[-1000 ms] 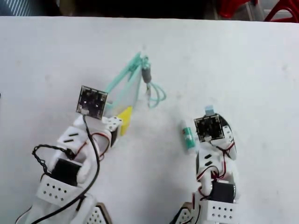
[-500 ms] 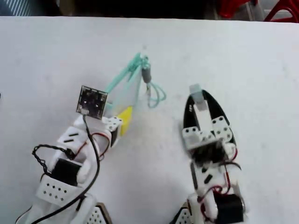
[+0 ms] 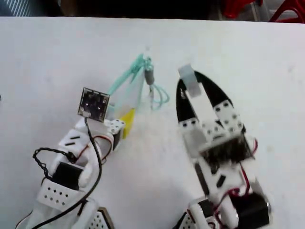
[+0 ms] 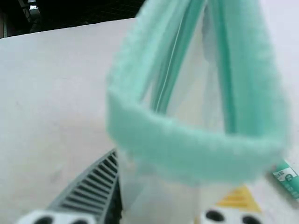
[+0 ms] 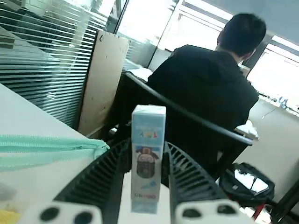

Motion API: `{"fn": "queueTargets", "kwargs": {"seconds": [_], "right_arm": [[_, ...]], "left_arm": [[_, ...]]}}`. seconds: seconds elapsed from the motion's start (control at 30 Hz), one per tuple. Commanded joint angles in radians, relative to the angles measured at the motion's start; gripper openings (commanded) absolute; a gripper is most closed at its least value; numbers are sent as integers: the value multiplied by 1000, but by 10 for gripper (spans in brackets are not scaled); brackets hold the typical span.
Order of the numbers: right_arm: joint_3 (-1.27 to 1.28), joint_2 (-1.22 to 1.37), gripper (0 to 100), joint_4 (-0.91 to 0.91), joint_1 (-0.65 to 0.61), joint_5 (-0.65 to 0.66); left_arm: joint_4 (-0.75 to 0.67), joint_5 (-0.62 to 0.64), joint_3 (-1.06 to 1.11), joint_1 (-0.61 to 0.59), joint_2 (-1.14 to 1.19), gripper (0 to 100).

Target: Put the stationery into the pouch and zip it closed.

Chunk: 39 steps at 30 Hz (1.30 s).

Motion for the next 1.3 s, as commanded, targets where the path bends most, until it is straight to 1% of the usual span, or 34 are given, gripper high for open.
{"fn": "queueTargets", "kwargs": {"seconds": [0.0, 0.07, 0.13, 0.2, 0.27, 0.43, 0.57, 0.63, 0.77, 1.07, 1.27], "right_arm": [[-215, 208, 17, 53, -48, -71], [-284, 272, 17, 68, -104, -86], [-338, 323, 17, 68, -185, -78], [-381, 367, 17, 47, -252, -77], [-410, 414, 17, 7, -288, -77], [-425, 573, 17, -131, -294, -78], [-414, 694, 17, -142, -295, -83], [-396, 713, 17, -142, -291, -83], [-325, 702, 17, -131, -294, -84], [-167, 593, 17, -130, -289, -80], [-147, 461, 17, -125, -292, -84]], "left_arm": [[8, -9, -9, 13, 10, 218], [8, -9, -9, 13, 10, 218], [8, -9, -9, 16, 10, 218], [8, -9, -9, 18, 10, 218], [8, -9, -9, 16, 10, 218], [8, -9, -9, 13, 10, 218], [6, -9, -11, 13, 10, 218], [3, -9, -11, 12, 10, 218], [2, -9, -11, 12, 10, 218], [-14, -5, -11, 12, 10, 217], [-14, -5, -9, 12, 10, 217]]}}
